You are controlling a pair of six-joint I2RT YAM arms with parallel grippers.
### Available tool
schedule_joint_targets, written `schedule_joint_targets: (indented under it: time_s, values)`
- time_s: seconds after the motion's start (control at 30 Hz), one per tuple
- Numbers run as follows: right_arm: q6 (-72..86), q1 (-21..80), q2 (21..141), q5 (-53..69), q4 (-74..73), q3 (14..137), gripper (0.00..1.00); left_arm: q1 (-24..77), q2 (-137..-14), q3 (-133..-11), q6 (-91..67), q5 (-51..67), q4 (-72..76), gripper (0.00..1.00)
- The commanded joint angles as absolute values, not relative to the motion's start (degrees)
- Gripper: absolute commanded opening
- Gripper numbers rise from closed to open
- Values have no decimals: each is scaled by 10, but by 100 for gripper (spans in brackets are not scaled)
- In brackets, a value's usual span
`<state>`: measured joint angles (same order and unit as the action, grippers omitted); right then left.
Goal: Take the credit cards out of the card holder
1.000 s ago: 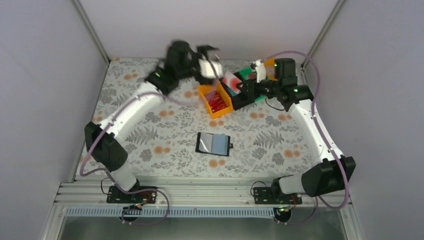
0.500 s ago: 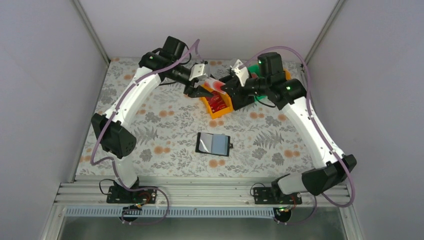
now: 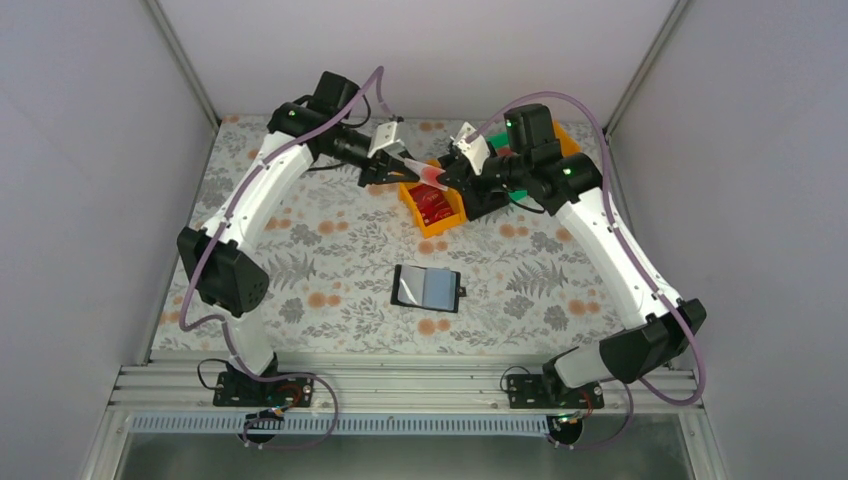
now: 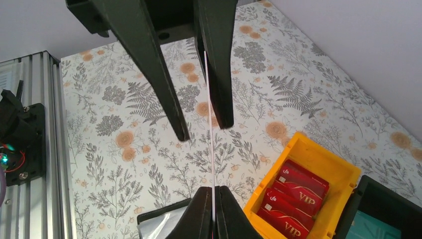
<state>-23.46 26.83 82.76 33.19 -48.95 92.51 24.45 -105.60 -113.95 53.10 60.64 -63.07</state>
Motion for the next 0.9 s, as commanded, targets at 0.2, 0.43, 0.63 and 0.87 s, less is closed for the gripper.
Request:
schedule_joint_targets:
  time_s: [0.2,0.43,0.63,0.87]
  values:
    - [-235,272,820,319,-490,939,4,242,-1027,-1130,467,642,-611,2]
    - [-50,131,789,501,-292,894,79,202,-1018,-1128,6,696,-249,2]
    - [161,145,808,570,-4,858,84,224,-1025,-1152,-149,701,-94,2]
    - [292,159,782,514,159,811,85,230,-1043,-1177,-283,658,26,2]
